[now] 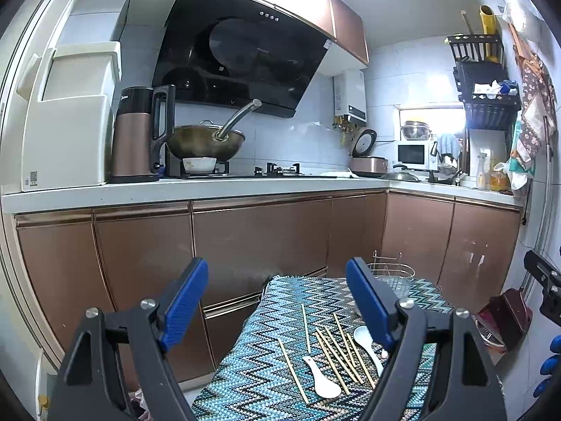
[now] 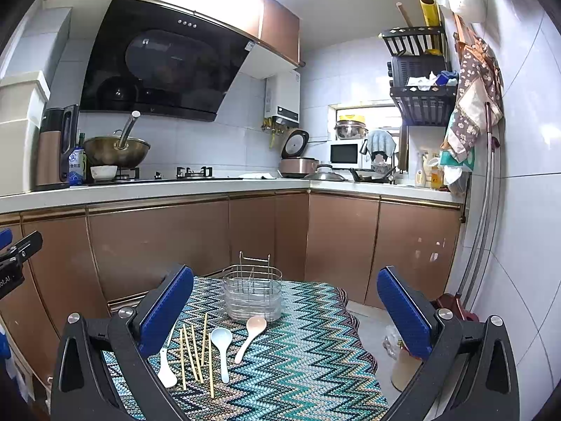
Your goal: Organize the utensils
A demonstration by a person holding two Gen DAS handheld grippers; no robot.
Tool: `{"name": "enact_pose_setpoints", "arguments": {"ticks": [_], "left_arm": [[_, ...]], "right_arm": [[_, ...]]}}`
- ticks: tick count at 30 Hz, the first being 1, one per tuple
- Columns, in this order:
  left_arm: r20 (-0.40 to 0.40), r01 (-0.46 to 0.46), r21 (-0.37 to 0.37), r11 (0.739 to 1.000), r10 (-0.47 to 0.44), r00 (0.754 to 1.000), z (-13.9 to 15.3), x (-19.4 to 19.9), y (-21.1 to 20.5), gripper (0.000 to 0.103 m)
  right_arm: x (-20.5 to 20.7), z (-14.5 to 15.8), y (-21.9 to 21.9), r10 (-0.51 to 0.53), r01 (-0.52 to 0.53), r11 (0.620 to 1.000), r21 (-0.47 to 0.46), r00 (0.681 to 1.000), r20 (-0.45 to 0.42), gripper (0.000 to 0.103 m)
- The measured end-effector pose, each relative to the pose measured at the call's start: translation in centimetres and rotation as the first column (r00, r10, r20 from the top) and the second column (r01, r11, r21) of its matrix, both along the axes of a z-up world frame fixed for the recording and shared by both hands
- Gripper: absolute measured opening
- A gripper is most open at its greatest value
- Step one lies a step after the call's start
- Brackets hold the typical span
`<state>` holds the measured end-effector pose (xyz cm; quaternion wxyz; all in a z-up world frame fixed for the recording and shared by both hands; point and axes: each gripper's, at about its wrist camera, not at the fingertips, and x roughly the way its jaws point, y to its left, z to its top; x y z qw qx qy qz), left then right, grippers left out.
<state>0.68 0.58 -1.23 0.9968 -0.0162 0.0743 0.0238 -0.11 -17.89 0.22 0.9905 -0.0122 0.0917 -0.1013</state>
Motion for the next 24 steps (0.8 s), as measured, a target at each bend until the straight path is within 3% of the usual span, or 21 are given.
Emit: {"name": "enact_pose_setpoints", "arguments": {"ticks": [24], "left_arm": [[-0.035, -0.003, 0.035, 0.999, 0.004, 0.999, -0.6, 0.6, 0.2, 0.080]], "right_arm": [[0.9, -1.1, -0.2, -0.016, 0.016, 1.000, 0.005, 0.999, -0.029, 0.103]]}}
